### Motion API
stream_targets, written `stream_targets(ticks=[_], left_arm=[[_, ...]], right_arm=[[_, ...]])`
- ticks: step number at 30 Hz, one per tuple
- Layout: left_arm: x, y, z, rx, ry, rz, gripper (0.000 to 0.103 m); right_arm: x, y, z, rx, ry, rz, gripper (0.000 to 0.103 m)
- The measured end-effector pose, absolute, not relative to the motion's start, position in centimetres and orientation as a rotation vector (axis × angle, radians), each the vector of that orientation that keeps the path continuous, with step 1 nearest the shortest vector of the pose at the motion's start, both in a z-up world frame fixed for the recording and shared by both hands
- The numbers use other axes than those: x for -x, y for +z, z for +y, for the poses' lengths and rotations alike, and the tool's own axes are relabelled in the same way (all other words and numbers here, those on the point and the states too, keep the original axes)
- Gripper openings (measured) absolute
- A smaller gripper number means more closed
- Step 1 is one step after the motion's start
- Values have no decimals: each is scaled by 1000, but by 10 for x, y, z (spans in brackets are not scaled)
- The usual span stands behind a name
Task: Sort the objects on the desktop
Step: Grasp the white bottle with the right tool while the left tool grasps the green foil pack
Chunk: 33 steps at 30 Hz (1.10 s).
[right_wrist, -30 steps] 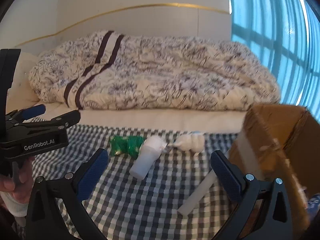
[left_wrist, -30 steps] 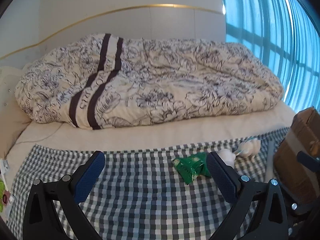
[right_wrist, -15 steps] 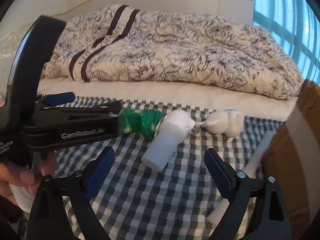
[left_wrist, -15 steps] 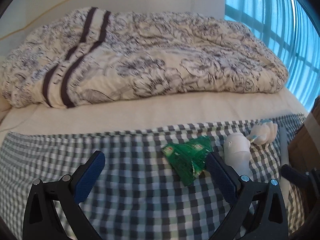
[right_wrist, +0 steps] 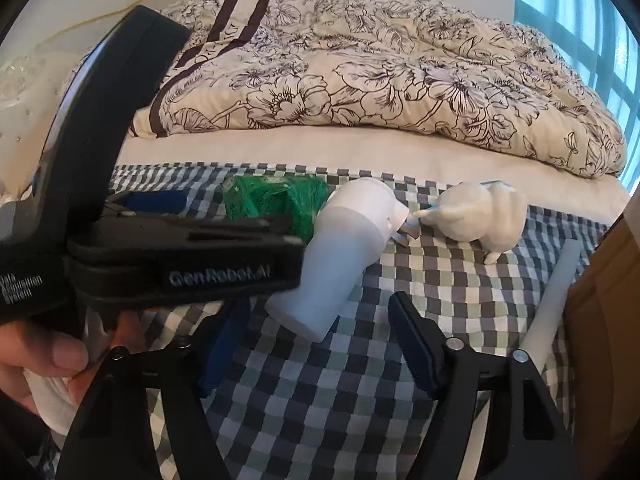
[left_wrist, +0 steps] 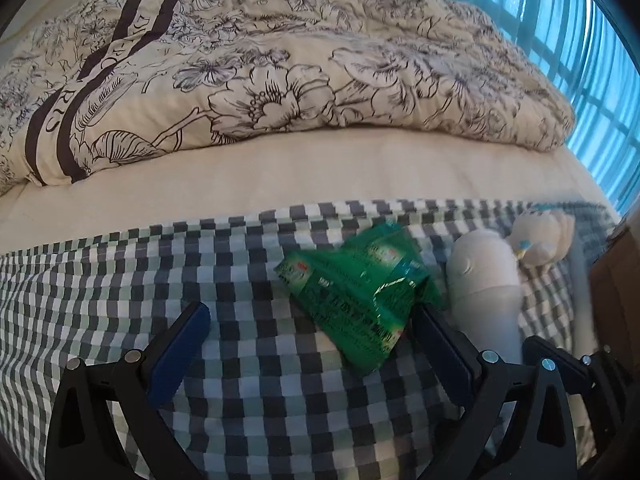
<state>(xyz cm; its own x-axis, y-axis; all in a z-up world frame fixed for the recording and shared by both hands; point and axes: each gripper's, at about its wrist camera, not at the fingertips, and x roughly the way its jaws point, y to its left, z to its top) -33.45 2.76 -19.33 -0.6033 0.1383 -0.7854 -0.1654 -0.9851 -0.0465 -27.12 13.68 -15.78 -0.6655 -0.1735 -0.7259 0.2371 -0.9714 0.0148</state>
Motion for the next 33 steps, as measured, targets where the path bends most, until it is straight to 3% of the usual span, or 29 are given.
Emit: stream_targets(ticks=[3, 13, 14, 15, 16, 17, 19, 21, 33], left_arm=[[335, -192, 28, 1292, 2683, 46, 103], [339, -186, 35, 1246, 2694, 53, 101], [340, -188, 36, 1260, 2688, 63, 94], [342, -191, 37, 1280, 2680, 69, 60], [342, -193, 37, 1300, 2682, 75, 43], [342, -193, 35, 1301, 2689, 67, 38], [342, -191, 31, 1292, 2683, 31, 17], [342, -190, 28, 1292, 2692, 30, 7], [320, -172, 24, 1230, 2788, 115, 0]], right_arm=[[274, -160, 139, -1170, -2674, 93, 62], [275, -160, 140, -1158, -2676, 54, 61], [275, -160, 140, -1161, -2670, 49, 58], [276, -161, 139, -1163, -2666, 47, 48], [276, -161, 139, -1169, -2671, 50, 38], [276, -162, 139, -1169, -2671, 47, 37], [276, -161, 141, -1163, -2668, 31, 36], [276, -161, 142, -1157, -2670, 18, 36], [265, -145, 143, -1087, -2730, 13, 32]])
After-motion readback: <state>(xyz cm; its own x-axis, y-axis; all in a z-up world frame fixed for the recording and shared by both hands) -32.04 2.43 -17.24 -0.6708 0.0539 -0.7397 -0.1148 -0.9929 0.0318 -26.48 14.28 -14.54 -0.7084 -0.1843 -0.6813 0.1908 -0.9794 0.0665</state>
